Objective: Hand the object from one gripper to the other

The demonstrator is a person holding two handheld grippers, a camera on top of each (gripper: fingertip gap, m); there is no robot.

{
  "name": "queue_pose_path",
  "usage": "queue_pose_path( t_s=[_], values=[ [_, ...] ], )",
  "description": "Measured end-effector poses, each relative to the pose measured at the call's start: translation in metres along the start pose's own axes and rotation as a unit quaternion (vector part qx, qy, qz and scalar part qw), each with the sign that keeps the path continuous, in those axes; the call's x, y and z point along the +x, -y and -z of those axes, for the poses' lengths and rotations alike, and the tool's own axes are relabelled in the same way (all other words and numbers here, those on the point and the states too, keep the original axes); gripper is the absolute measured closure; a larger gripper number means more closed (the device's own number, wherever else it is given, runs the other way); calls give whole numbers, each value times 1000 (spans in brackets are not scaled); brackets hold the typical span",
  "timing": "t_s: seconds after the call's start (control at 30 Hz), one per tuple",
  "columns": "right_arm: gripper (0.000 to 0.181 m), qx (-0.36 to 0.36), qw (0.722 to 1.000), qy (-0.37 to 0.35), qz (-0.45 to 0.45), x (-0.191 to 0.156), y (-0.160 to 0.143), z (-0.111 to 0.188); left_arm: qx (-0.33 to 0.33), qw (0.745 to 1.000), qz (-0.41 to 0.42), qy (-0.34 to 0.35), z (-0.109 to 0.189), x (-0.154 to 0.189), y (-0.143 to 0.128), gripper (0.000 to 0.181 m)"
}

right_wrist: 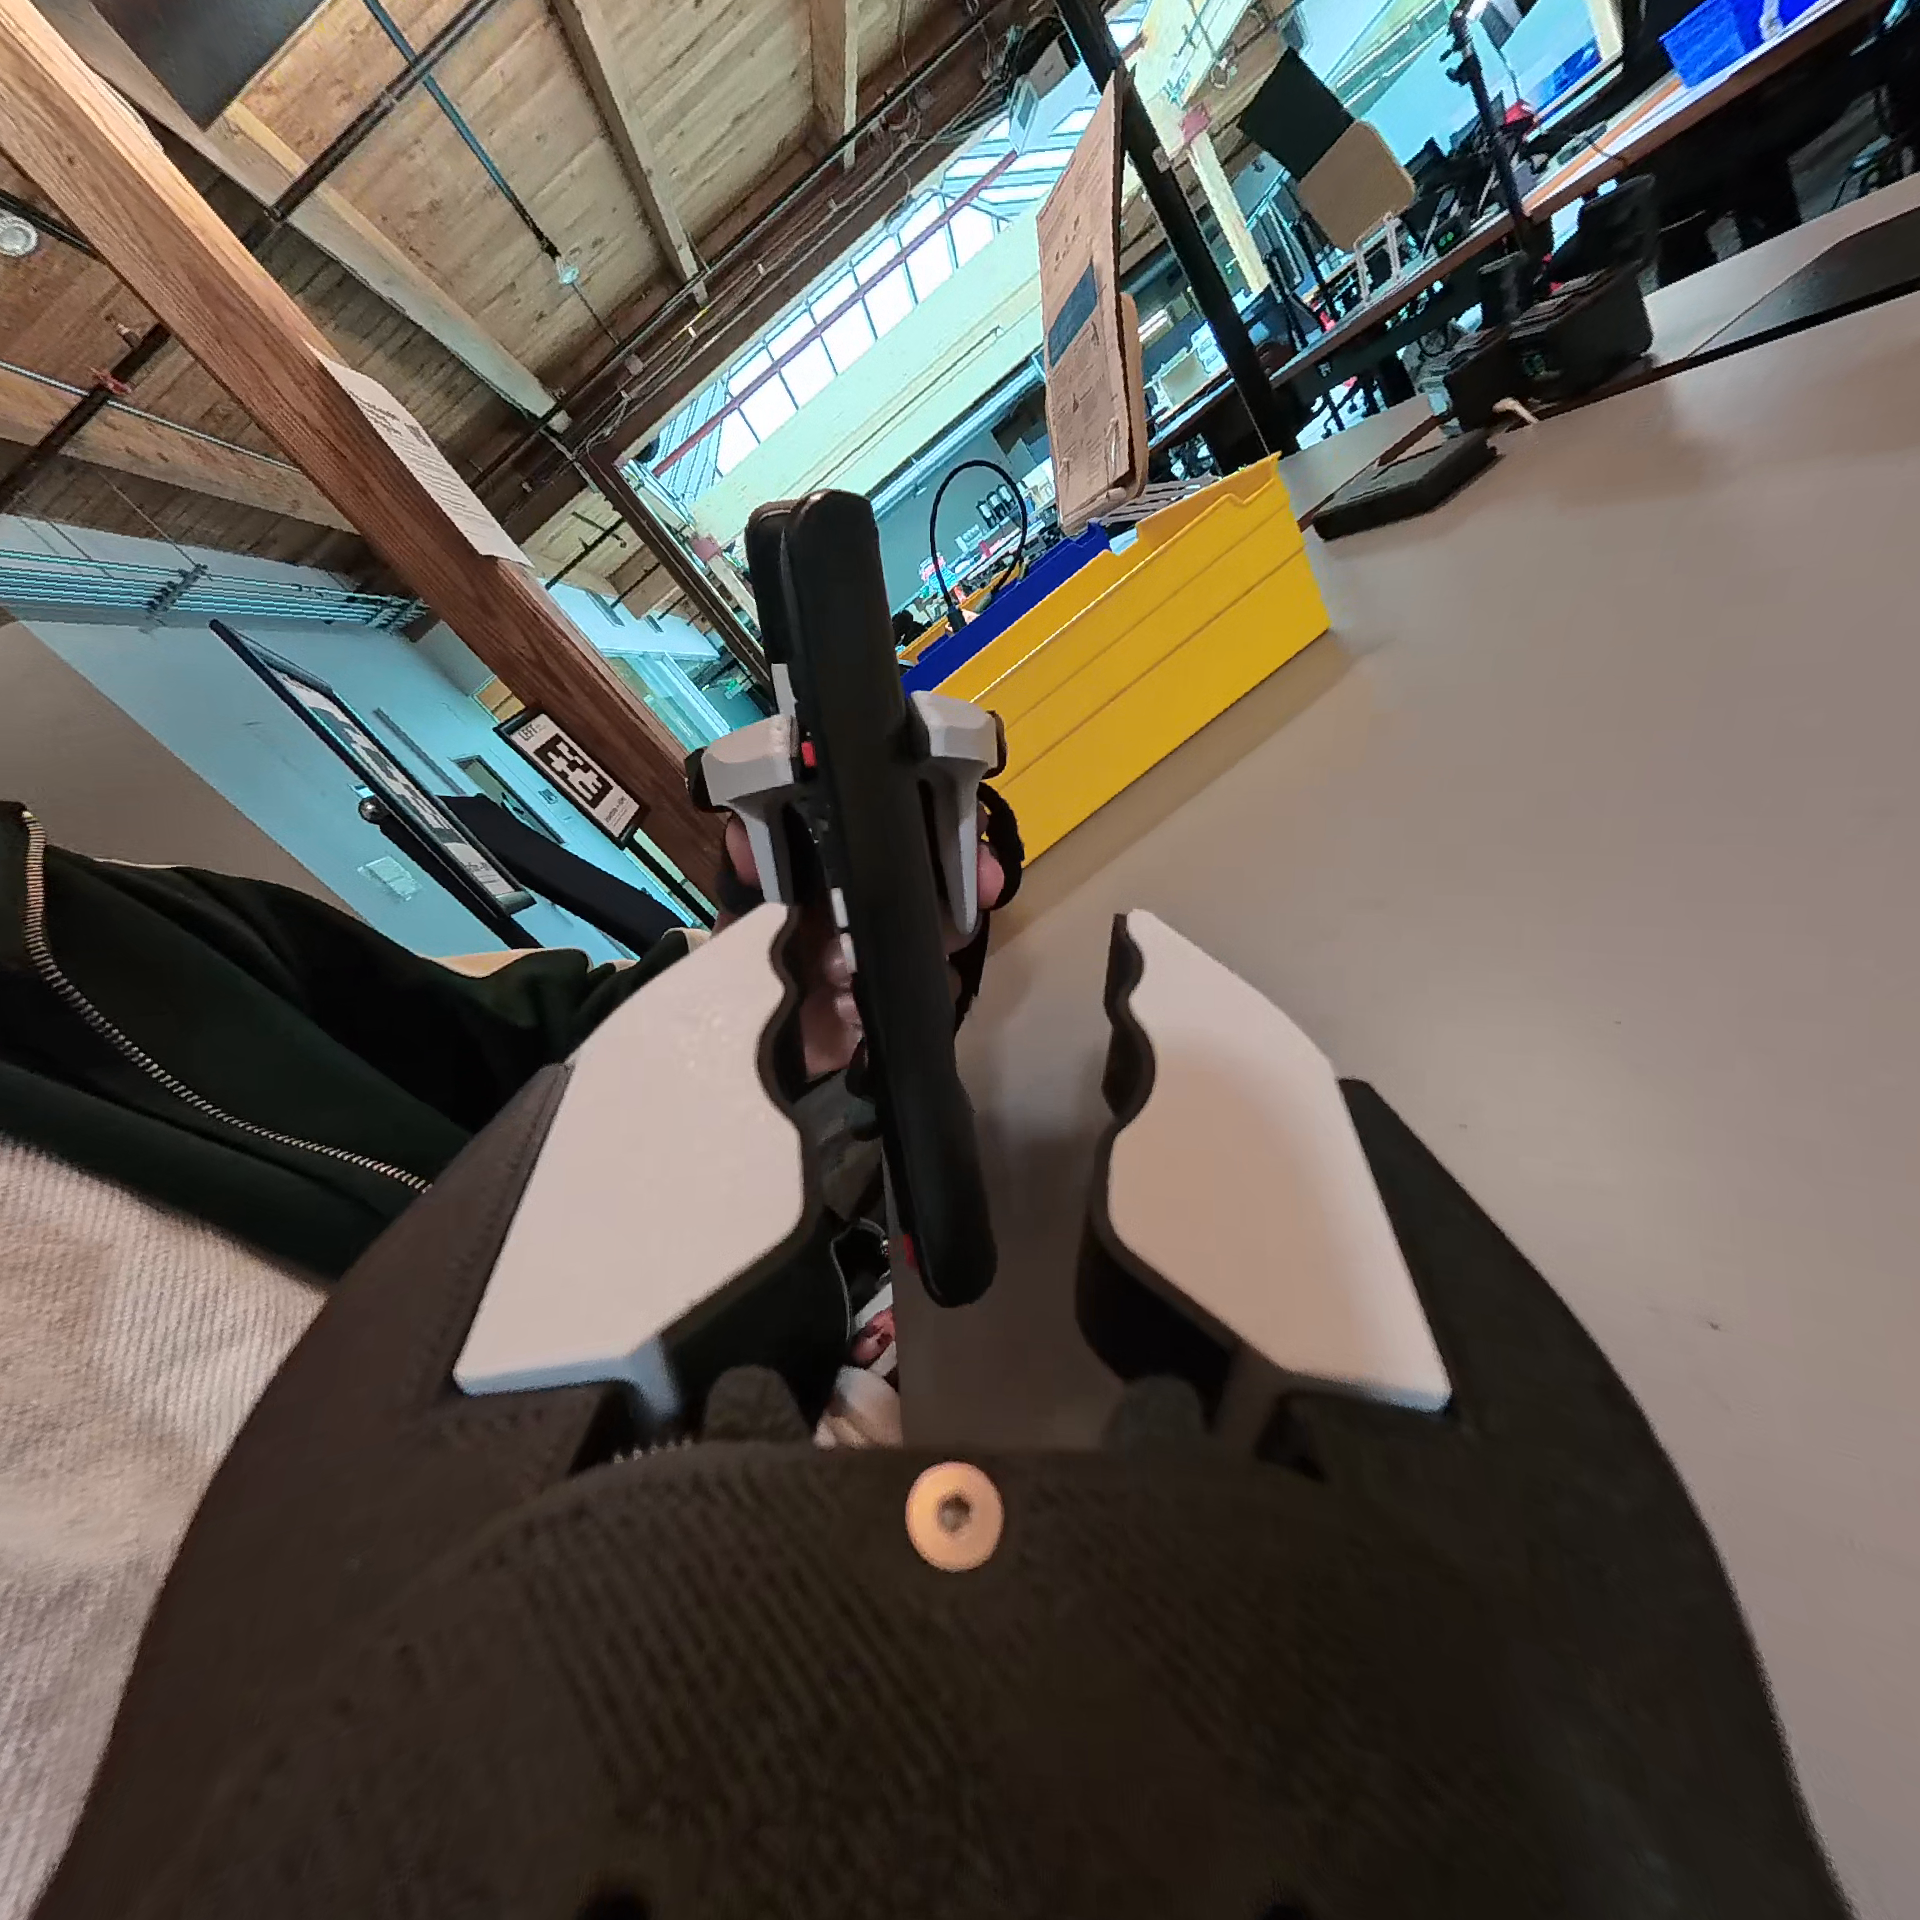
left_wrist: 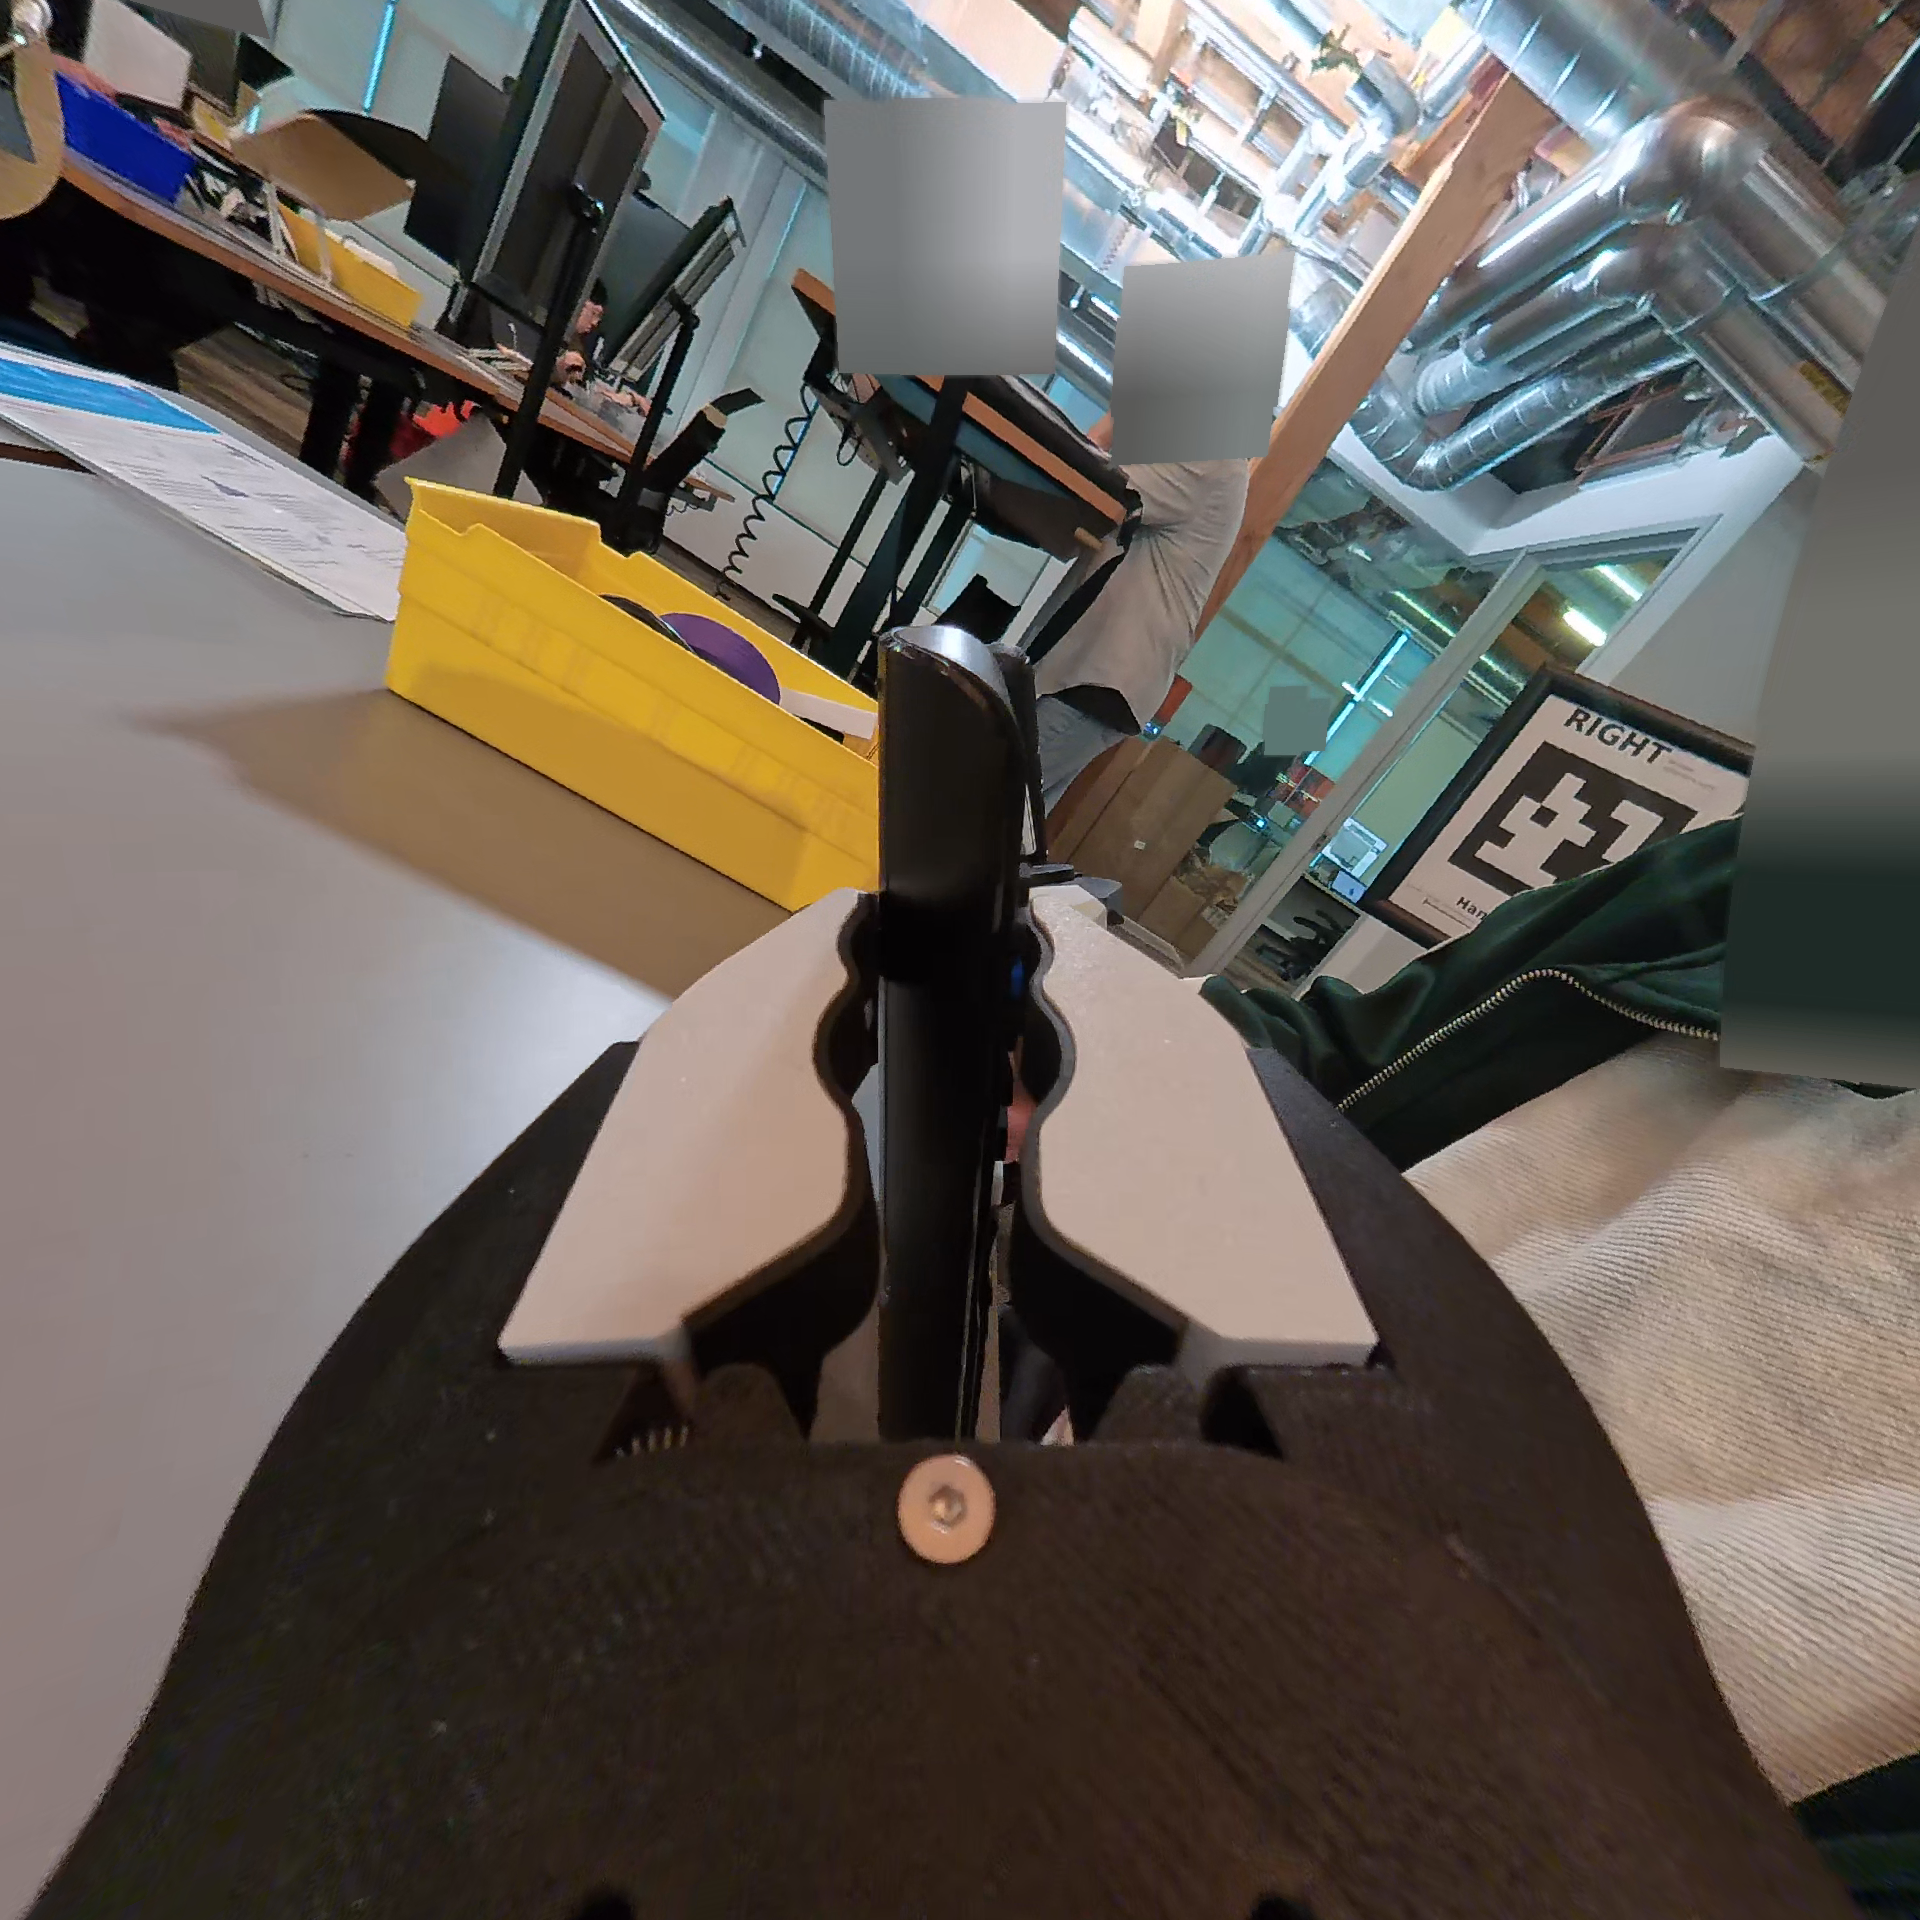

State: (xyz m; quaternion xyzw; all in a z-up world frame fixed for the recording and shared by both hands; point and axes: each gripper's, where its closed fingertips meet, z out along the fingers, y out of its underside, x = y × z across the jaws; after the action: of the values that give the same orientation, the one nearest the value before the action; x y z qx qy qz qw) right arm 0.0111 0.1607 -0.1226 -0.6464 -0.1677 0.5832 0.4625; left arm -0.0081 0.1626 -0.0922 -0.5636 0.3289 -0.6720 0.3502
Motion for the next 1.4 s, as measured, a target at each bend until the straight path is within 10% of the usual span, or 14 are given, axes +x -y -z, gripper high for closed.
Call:
queue_pose_path(
  t_s=[0.77,1.07,1.4],
  values=[
    [123,2,1000,16,-14,-3,0,-2,35,997,11,-71,5,15,11,156],
    [121,-72,968,211,-117,-53,-23,-10,53,970,-25,-234,12,69,23,156],
    [115,-119,985,57,111,-38,-50,-33,68,990,-80,-90,1,47,24,156]
  ],
)
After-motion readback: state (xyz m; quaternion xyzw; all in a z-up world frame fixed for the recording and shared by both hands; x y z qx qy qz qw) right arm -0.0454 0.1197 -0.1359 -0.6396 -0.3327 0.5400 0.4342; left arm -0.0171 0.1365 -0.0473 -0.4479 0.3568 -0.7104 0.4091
